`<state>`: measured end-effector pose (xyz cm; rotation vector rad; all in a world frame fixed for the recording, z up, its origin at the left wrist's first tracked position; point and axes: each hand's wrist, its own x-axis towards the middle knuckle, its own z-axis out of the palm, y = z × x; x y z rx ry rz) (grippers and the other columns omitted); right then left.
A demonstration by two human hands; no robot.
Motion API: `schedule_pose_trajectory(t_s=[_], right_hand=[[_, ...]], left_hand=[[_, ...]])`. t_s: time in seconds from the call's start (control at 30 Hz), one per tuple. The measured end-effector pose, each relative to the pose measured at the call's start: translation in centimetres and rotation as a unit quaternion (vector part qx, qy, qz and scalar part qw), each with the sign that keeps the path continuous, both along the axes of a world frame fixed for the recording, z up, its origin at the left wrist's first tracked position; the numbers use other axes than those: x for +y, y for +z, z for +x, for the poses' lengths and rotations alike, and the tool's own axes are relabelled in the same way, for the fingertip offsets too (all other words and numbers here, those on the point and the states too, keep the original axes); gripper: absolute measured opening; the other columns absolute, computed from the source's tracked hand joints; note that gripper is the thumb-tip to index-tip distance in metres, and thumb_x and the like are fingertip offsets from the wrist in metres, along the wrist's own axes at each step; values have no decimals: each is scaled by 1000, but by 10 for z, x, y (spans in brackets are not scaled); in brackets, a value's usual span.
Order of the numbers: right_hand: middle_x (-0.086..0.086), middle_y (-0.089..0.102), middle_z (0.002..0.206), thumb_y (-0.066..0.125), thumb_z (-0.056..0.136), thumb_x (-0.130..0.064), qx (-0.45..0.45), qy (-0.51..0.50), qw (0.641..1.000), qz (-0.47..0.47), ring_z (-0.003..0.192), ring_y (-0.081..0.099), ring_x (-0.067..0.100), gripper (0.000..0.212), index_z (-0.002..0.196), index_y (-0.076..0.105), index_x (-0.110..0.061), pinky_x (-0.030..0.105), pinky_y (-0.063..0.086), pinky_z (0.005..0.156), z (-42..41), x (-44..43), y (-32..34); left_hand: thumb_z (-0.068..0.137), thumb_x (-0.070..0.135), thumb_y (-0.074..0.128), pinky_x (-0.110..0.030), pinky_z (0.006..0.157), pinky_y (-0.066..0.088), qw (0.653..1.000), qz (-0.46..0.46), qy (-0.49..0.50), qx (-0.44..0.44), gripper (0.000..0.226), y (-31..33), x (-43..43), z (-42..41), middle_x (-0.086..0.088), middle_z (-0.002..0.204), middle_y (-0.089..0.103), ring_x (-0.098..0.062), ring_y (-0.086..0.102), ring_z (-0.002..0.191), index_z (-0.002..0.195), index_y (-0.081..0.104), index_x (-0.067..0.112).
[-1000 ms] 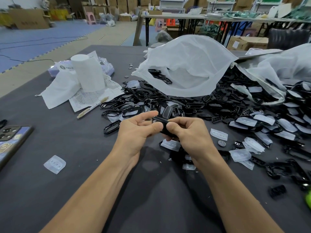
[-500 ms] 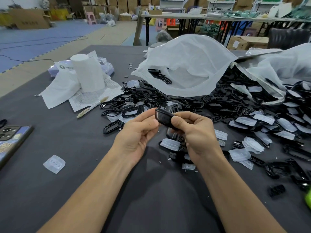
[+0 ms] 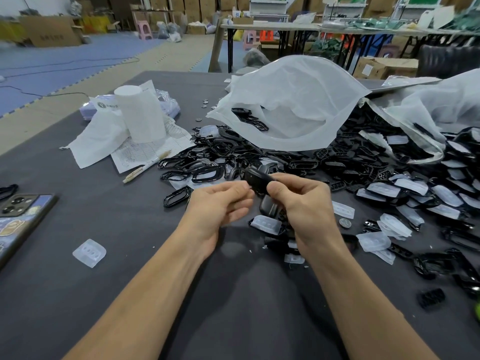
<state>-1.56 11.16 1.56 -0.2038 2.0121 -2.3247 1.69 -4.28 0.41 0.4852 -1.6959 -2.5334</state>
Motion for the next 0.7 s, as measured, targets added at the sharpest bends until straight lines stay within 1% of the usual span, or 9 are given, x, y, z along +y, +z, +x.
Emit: schedule_pose_trajectory(t_s=[0.03, 0.1, 0.17, 0.3, 0.37, 0.43, 0.53, 0.63, 0.7], right_hand=[[-6, 77, 83, 75, 87, 3, 71, -46, 994, 62, 74, 67, 7, 26, 77, 82, -20, 16, 53, 69, 0, 0, -3], [-11, 77, 98, 80, 83, 0, 236, -89, 941, 225, 99, 66, 7, 17, 87, 83, -16, 18, 51, 88, 3, -1, -7], [-11, 76, 106, 84, 81, -5, 330, -67, 886, 319, 111, 57, 12, 18, 96, 84, -14, 12, 42, 99, 6, -1, -13], [-19, 71, 118, 85, 77, -11, 257, 14, 909, 326, 118, 51, 1, 31, 104, 83, -27, 2, 31, 102, 9, -5, -11], [-21, 73, 116, 82, 79, -15, 212, -3, 931, 298, 102, 57, -8, 33, 105, 81, -36, 6, 40, 96, 9, -7, -10], [-21, 72, 99, 79, 83, -15, 192, -30, 932, 305, 86, 58, -11, 31, 104, 81, -37, 5, 42, 80, 8, -8, -9], [-16, 64, 90, 71, 90, -13, 182, -9, 910, 372, 75, 58, -3, 29, 107, 81, -33, 14, 43, 77, 2, -15, -7], [6, 73, 108, 60, 94, -11, 181, 47, 864, 467, 96, 68, 21, 33, 112, 80, -31, 32, 53, 94, -13, -38, -2], [9, 73, 115, 59, 94, -10, 190, 91, 829, 517, 111, 66, 28, 35, 117, 78, -28, 37, 51, 101, -22, -58, 2]], left_hand=[[94, 22, 71, -20, 61, 58, 1000, -21, -9, -11, 15, -2, 3, 0, -11, 95, 81, -15, 78, 81, 98, 78, 10], [97, 33, 68, -24, 66, 60, 999, -21, -28, -16, 27, -4, 9, 0, -14, 99, 80, -20, 79, 89, 90, 81, 10], [97, 27, 70, -26, 66, 61, 1000, -22, -15, -5, 24, -4, 10, 1, -14, 95, 80, -19, 78, 83, 84, 84, 11], [93, 1, 64, -26, 57, 59, 995, -62, 74, -16, 23, -1, 4, -2, -16, 85, 79, -19, 76, 68, 77, 78, 7], [92, -3, 64, -25, 54, 59, 985, -102, 137, -9, 26, 3, -4, -5, -12, 75, 77, -19, 73, 63, 72, 77, 8], [90, -7, 63, -23, 52, 58, 971, -123, 204, -3, 27, 7, -19, -6, -9, 70, 76, -19, 73, 61, 72, 76, 7], [93, -9, 59, -22, 53, 57, 954, -110, 279, -4, 30, 10, -45, -6, -7, 71, 73, -20, 72, 67, 75, 72, 10], [97, -7, 56, -22, 53, 58, 949, -76, 306, -2, 34, 10, -58, -7, -2, 75, 71, -15, 69, 64, 78, 70, 17], [98, -7, 55, -21, 52, 57, 950, -60, 306, 2, 34, 9, -59, -7, 1, 71, 71, -14, 68, 62, 78, 70, 16]])
